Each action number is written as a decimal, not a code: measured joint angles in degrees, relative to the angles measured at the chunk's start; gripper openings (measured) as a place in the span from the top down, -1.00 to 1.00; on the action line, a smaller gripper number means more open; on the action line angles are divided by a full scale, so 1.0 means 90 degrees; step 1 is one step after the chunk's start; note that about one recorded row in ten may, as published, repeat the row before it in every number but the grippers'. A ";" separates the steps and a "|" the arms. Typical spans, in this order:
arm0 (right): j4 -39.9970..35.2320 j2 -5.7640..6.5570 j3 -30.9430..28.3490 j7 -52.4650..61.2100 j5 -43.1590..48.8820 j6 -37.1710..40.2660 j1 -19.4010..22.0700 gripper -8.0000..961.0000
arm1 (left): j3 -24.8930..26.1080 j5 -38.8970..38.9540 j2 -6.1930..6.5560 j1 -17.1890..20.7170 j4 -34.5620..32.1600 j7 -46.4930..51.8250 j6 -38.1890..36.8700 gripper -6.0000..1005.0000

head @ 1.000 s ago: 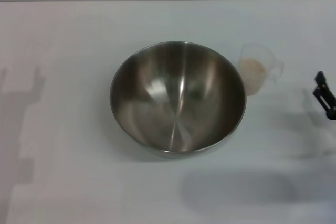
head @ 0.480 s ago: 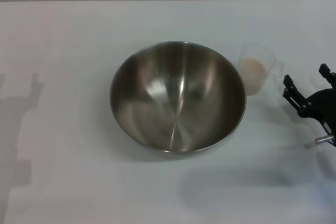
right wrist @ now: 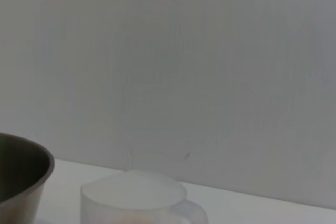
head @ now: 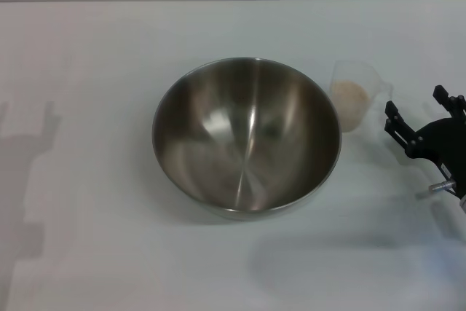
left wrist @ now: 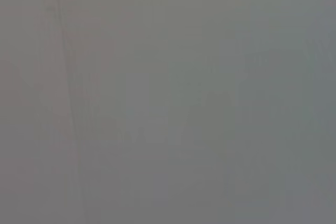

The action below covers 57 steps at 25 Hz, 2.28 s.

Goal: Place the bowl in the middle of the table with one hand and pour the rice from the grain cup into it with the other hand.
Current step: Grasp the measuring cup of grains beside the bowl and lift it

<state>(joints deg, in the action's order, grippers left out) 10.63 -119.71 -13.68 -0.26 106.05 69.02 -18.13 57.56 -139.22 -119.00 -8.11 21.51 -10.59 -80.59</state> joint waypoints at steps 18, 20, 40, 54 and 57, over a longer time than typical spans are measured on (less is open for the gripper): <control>0.0020 0.0001 0.0051 -0.0001 0.0009 -0.0060 -0.0128 -0.75 | -0.0048 0.0000 -0.0010 0.0026 0.0003 0.0005 -0.0017 -0.61; 0.0020 0.0001 0.0047 -0.0001 0.0004 -0.0076 -0.0143 -0.75 | -0.0048 0.0000 -0.0010 0.0037 0.0003 0.0005 -0.0021 -0.61; -0.0030 0.0001 -0.0157 0.0000 -0.0035 -0.0326 -0.0366 -0.75 | -0.0048 -0.0010 -0.0006 0.0091 -0.0074 0.0005 -0.0006 -0.61; -0.0029 0.0010 -0.0169 0.0002 -0.0035 -0.0374 -0.0421 -0.69 | -0.0048 -0.0010 -0.0010 0.0091 -0.0091 0.0005 0.0014 -0.61; -0.0029 0.0011 -0.0169 0.0006 -0.0035 -0.0374 -0.0421 -0.65 | -0.0048 -0.0009 -0.0010 0.0091 -0.0096 0.0005 0.0019 -0.61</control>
<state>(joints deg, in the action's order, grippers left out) 10.37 -119.61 -15.21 -0.21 105.73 65.65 -21.92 57.13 -139.31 -119.09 -7.29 20.65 -10.55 -80.42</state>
